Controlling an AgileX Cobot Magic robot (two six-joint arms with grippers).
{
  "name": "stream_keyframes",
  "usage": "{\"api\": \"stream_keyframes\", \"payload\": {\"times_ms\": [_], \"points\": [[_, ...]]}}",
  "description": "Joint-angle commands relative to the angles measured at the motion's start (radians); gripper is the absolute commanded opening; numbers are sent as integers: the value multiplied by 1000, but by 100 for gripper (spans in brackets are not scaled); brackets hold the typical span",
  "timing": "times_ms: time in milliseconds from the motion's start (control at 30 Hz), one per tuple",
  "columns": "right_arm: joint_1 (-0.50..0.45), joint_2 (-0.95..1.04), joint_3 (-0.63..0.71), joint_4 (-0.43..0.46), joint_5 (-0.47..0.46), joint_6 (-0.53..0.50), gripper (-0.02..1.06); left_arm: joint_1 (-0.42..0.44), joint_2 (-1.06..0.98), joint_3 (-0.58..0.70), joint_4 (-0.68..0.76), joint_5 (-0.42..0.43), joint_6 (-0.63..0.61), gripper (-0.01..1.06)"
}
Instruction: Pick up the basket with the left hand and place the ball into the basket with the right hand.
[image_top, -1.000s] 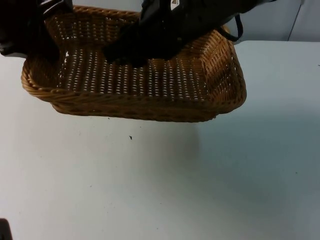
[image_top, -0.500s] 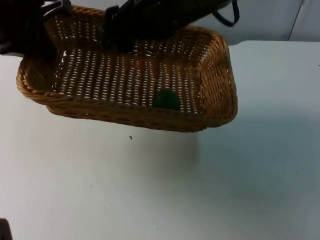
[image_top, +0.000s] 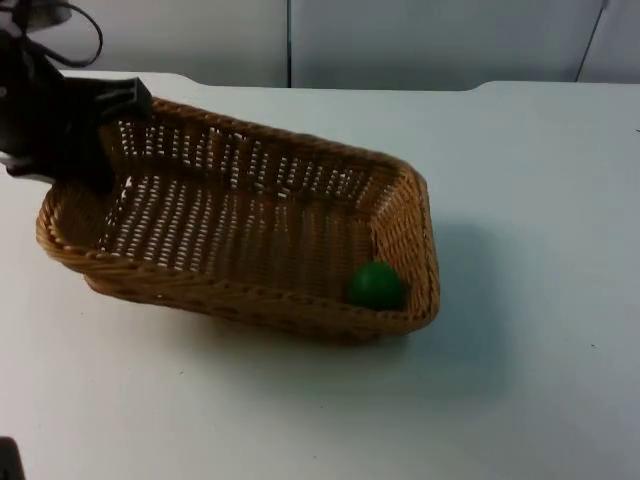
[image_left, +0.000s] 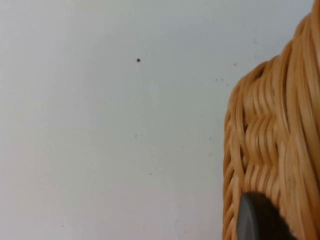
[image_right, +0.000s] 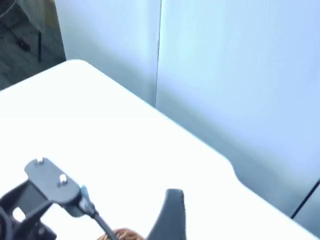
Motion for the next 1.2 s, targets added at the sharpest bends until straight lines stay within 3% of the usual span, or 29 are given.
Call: {"api": "stream_keyframes", "payload": {"times_ms": [0, 300, 433, 467, 567, 667, 1000, 1067, 1133, 1167], "points": [[1, -16, -25, -22, 36, -7, 74, 7, 13, 1, -21, -30, -6, 0], [1, -25, -47, -49, 82, -7, 74, 30, 74, 1, 14, -75, 17, 6], [1, -25, -47, -52, 73, -7, 74, 35, 91, 1, 30, -79, 34, 35], [1, -25, -47, -52, 73, -7, 74, 35, 91, 1, 30, -79, 34, 35], [1, -25, -47, -52, 67, -7, 74, 37, 92, 1, 30, -81, 34, 58], [1, -25, -47, -52, 66, -7, 74, 37, 92, 1, 30, -81, 34, 66], [1, -25, -47, -52, 66, -7, 74, 37, 27, -1, 80, -68, 34, 65], [1, -25, -47, -52, 66, -7, 74, 37, -25, -1, 83, -60, 34, 60], [1, -25, -47, -56, 66, -7, 74, 37, -77, -1, 87, -50, 34, 46], [1, -25, -47, -56, 66, -7, 74, 37, -77, -1, 87, -50, 34, 46]]}}
